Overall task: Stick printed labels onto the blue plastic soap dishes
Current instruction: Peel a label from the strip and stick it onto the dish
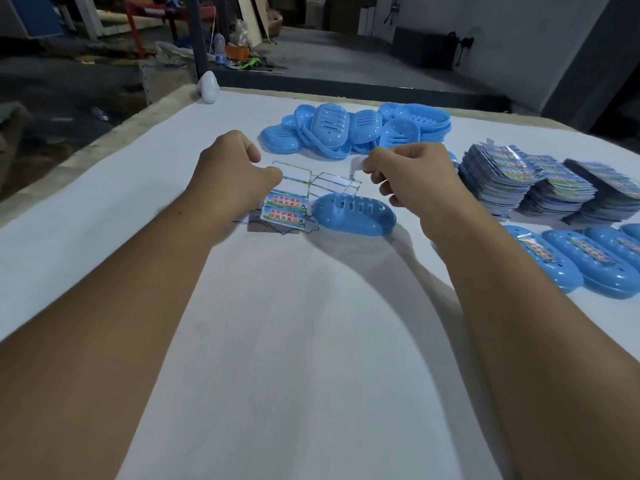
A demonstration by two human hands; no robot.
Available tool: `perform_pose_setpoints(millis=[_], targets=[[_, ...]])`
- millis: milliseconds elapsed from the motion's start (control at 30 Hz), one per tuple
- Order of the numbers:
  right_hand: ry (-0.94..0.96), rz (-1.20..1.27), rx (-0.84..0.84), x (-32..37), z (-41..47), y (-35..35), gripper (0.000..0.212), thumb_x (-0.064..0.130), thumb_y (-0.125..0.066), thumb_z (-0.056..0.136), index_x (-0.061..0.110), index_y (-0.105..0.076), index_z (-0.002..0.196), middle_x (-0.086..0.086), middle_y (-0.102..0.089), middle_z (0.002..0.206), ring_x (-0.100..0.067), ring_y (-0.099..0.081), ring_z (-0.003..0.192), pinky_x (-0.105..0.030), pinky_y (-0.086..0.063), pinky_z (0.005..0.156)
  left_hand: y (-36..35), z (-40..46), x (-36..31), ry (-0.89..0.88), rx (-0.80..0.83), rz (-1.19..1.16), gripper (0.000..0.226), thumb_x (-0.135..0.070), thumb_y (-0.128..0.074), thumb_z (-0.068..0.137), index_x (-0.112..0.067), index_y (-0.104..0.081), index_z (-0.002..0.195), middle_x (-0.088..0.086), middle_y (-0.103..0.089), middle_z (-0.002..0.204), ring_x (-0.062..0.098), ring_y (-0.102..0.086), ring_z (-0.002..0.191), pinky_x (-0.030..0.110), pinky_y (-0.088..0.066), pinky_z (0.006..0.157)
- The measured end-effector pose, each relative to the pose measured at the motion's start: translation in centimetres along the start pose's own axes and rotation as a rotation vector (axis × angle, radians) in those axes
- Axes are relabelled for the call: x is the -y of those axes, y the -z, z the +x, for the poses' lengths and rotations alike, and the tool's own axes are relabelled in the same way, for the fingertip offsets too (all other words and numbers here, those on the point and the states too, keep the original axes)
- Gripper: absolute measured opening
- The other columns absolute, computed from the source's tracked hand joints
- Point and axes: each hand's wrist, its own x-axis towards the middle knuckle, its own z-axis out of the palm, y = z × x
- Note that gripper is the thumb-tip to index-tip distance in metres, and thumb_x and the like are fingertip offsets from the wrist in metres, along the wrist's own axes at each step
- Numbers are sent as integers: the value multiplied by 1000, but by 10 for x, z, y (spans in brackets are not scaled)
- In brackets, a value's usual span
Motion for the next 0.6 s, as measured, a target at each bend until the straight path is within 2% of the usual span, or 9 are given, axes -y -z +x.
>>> perform_pose_setpoints(millis=[67,133,233,267,333,400,433,500,600], targets=[[-1,-17,11,0,0,-1,22,30,-71,79,13,-73,66,10,-64,57,-4,-50,48,-14,-43,43,2,-1,2,-31,7,121,24,-31,-71,83,-18,-58,98,-7,-54,85,14,-54,79,28,-37,61],[-4,-52,34,0,0,-4,24,33,-73,78,12,-74,68,9,-64,58,-5,-50,48,-18,-43,45,2,-3,2,-78,29,307,18,-30,-68,83,-18,-62,95,-2,-62,90,22,-56,87,31,-39,67],[1,-65,75,1,-3,-9,35,41,-75,68,7,-73,72,3,-62,63,-11,-49,55,-25,-40,51,3,-8,-3,-172,-48,526,10,-31,-63,83,-23,-66,88,2,-67,87,27,-59,83,34,-39,67],[8,-67,80,1,-4,-10,43,44,-76,65,3,-71,76,0,-59,65,-13,-47,57,-25,-39,52,4,-9,-6,-199,-81,498,9,-31,-62,84,-24,-67,86,1,-67,84,26,-58,80,33,-40,68],[38,-82,80,0,-5,-12,50,43,-79,66,-3,-68,81,-3,-54,66,-14,-44,58,-20,-35,47,3,-12,-14,-216,-76,243,9,-31,-61,82,-26,-68,79,-4,-67,76,17,-59,74,29,-42,68],[69,-107,76,-1,-5,-13,49,40,-81,70,-5,-65,81,-4,-51,64,-14,-41,57,-18,-31,42,-1,-18,-24,-204,20,-82,15,-30,-65,79,-19,-71,71,0,-68,67,6,-58,63,28,-47,64],[80,-114,73,0,-5,-13,47,38,-82,71,-5,-65,79,-4,-50,63,-14,-40,56,-17,-31,42,-4,-22,-29,-196,70,-184,17,-29,-67,79,-15,-73,70,4,-69,67,6,-56,61,29,-48,65],[104,-125,65,1,-6,-13,41,34,-81,73,-4,-65,75,-3,-49,59,-14,-39,52,-18,-32,41,-10,-27,-34,-187,151,-269,17,-27,-70,80,-14,-75,71,2,-70,68,4,-55,59,25,-48,63],[125,-125,54,3,-8,-13,33,31,-77,74,0,-66,71,0,-47,53,-11,-37,47,-17,-31,40,-13,-30,-35,-171,219,-321,18,-28,-73,83,-20,-75,67,-13,-67,58,-5,-55,51,13,-42,54]])
